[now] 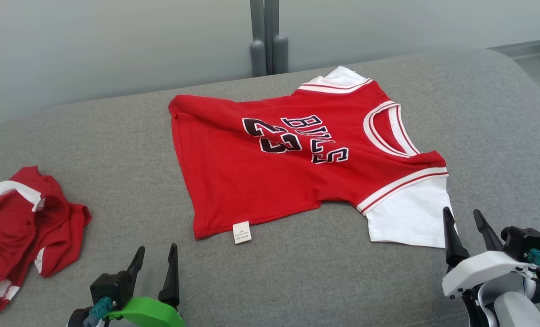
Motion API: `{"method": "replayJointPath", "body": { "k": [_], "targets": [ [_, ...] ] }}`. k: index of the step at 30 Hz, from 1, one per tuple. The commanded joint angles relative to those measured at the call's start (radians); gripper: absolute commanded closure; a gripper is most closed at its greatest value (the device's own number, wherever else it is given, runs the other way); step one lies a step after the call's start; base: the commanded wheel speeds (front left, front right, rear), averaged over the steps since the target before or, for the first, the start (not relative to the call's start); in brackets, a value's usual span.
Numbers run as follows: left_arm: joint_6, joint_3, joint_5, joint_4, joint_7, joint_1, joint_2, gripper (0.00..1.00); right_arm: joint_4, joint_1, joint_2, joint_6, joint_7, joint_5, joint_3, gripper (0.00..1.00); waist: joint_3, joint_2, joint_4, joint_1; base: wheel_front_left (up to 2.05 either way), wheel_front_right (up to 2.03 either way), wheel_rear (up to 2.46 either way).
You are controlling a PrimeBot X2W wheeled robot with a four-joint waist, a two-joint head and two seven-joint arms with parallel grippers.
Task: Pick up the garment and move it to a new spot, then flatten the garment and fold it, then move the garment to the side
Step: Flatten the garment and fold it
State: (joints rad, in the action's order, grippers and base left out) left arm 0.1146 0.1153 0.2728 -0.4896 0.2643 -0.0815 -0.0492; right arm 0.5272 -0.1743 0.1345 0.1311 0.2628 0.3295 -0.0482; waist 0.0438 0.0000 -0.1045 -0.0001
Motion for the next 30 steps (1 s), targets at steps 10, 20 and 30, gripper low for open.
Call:
{"method": "replayJointPath", "body": {
  "k": [10,20,30],
  "targets": [
    [-0.004,-0.055,-0.069,0.084,0.000,0.103,-0.003,0.00,-0.105,0.097,-0.029,-0.001,0.003,-0.119,-0.009,0.00,-0.075,0.0000,0.090,0.0001,0.00,0.00,0.00],
    [-0.034,-0.126,-0.114,0.146,0.000,0.161,-0.003,0.00,-0.139,0.136,-0.046,-0.001,0.003,-0.169,-0.010,0.00,-0.104,0.0000,0.141,0.0001,0.00,0.00,0.00],
    [-0.034,-0.147,-0.158,0.191,0.000,0.191,-0.003,0.00,-0.190,0.152,-0.038,-0.001,0.003,-0.190,0.059,0.00,-0.113,0.0000,0.158,0.0001,0.00,0.00,0.00]
  ]
}}
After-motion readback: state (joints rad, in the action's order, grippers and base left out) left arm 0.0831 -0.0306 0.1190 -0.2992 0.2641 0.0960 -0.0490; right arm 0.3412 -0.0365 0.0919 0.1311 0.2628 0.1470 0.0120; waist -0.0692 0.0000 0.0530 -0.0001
